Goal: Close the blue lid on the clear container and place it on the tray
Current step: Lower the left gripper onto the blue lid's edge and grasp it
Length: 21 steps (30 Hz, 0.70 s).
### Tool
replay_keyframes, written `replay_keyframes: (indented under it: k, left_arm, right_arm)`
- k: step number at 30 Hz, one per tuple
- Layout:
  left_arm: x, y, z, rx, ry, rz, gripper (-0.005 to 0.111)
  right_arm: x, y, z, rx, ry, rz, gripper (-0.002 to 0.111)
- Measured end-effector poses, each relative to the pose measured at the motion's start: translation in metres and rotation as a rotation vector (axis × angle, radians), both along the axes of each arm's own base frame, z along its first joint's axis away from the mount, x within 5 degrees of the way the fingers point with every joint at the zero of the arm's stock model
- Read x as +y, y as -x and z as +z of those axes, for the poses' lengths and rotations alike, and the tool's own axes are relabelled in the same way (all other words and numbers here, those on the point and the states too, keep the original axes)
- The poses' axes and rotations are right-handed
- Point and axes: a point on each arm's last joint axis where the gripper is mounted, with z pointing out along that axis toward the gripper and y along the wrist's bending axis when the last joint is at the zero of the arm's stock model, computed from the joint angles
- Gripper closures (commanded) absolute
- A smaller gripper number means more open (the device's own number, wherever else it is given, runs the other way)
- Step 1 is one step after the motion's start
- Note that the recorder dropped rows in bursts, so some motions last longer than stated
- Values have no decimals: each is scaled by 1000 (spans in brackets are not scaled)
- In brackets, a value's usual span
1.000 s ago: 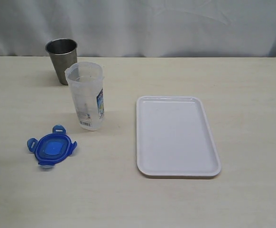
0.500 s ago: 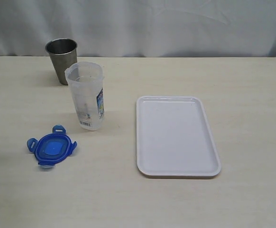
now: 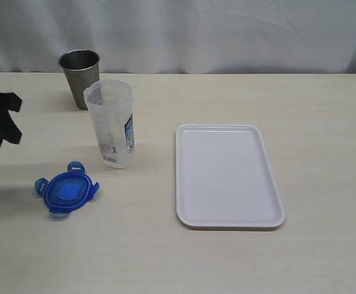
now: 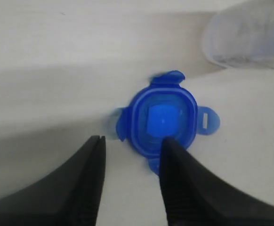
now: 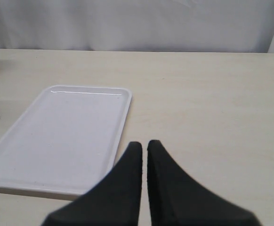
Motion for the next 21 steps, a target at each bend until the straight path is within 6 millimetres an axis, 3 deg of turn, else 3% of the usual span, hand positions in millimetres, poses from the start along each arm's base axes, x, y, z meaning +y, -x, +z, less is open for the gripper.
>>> replay_keyframes:
  k: [9, 13, 17, 21]
  left_arm:
    - [-36, -6, -63, 74, -18, -187, 65]
    - [-35, -11, -76, 55, -57, -197, 63]
    - [-33, -14, -76, 26, -91, -201, 45]
    - [-32, -14, -77, 27, -98, -199, 46]
  right_arm:
    - [0, 0, 0, 0, 0, 0, 104]
    - [0, 0, 0, 0, 0, 0, 104]
    - [0, 0, 0, 0, 0, 0, 104]
    - [0, 0, 0, 0, 0, 0, 104]
